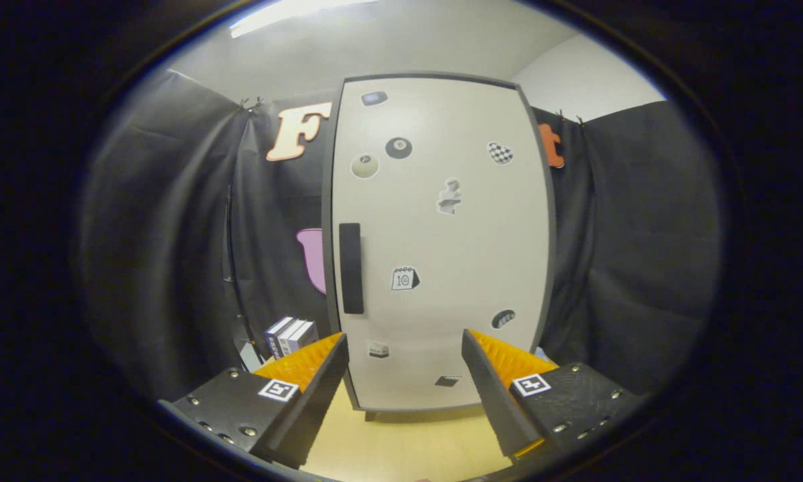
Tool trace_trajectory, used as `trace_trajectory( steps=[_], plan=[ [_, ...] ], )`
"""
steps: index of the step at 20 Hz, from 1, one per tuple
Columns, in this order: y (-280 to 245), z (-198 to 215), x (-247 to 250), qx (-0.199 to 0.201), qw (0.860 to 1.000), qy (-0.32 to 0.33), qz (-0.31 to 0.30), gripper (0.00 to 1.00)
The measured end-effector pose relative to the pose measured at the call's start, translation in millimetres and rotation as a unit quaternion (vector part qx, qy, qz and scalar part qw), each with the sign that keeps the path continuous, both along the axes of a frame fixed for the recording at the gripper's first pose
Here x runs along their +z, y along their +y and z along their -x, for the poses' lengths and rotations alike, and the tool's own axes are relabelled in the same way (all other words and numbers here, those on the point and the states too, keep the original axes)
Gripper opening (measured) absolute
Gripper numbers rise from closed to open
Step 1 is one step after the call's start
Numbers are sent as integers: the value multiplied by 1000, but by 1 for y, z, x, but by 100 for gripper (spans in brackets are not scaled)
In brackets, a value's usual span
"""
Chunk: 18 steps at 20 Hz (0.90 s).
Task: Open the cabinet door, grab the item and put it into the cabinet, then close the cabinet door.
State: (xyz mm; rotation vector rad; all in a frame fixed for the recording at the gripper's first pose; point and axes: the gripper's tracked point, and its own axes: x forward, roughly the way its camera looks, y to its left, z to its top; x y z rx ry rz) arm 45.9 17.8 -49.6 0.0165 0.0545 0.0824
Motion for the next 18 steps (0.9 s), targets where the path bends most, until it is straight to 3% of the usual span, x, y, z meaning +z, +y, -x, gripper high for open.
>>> trace_trajectory(
  steps=[7, 18],
  plan=[
    [-33, 67, 9, -39, 999, -6, 9, 100],
    [-37, 99, 17, -55, 998, -16, 6, 100]
  ],
)
